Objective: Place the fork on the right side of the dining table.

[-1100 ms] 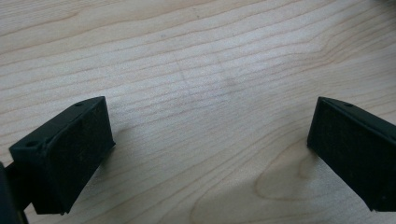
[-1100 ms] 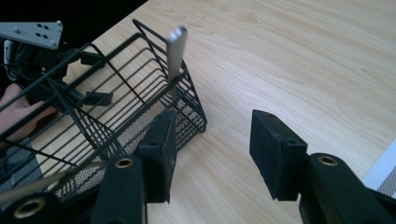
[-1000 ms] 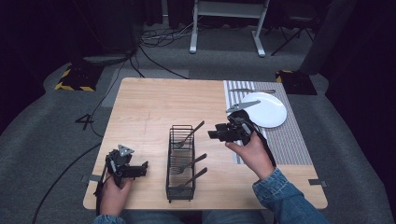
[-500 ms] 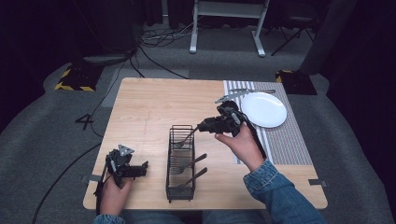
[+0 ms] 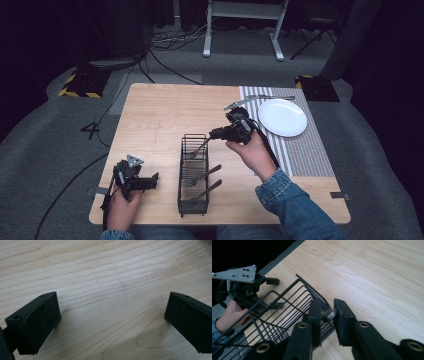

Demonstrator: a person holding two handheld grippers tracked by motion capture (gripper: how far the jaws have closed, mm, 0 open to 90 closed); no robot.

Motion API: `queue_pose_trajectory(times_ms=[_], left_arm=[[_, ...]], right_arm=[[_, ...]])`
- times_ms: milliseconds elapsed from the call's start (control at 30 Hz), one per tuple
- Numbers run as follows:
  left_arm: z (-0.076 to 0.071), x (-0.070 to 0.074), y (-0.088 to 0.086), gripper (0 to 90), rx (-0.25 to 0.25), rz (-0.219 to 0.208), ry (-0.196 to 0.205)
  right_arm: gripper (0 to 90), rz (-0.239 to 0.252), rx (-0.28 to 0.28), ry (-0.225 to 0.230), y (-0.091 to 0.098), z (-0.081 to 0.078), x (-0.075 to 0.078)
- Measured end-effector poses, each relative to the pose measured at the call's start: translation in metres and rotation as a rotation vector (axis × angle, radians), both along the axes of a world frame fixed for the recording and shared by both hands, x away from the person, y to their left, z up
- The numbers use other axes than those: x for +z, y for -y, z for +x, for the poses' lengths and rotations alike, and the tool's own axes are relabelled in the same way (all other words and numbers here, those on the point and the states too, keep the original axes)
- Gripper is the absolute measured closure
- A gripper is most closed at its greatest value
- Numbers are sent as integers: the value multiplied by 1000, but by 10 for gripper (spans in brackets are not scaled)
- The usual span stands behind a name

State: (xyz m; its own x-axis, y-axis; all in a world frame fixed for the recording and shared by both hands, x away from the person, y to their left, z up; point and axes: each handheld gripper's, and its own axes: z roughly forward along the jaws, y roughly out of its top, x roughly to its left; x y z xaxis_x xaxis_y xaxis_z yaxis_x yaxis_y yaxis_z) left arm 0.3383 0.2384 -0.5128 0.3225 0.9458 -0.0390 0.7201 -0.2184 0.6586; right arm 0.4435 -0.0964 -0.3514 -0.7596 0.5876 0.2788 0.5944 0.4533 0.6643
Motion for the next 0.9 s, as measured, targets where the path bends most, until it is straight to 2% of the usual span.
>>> queue_pose_trajectory(times_ms=[133, 333, 533, 800, 900], left_arm=[[0, 0, 0, 2, 0, 0, 0], [0, 0, 0, 2, 0, 0, 0], [0, 0, 0, 2, 0, 0, 0], [1, 0, 0, 2, -2, -3, 1], [1, 0, 0, 2, -1, -2, 1]], right_arm=[[809, 13, 4, -9, -2, -1, 2], [861, 8, 21, 49, -10, -11, 12], [862, -6, 31, 59, -13, -14, 20], [862, 7, 28, 72, -5, -19, 39], [862, 26, 26, 86, 3, -22, 50]])
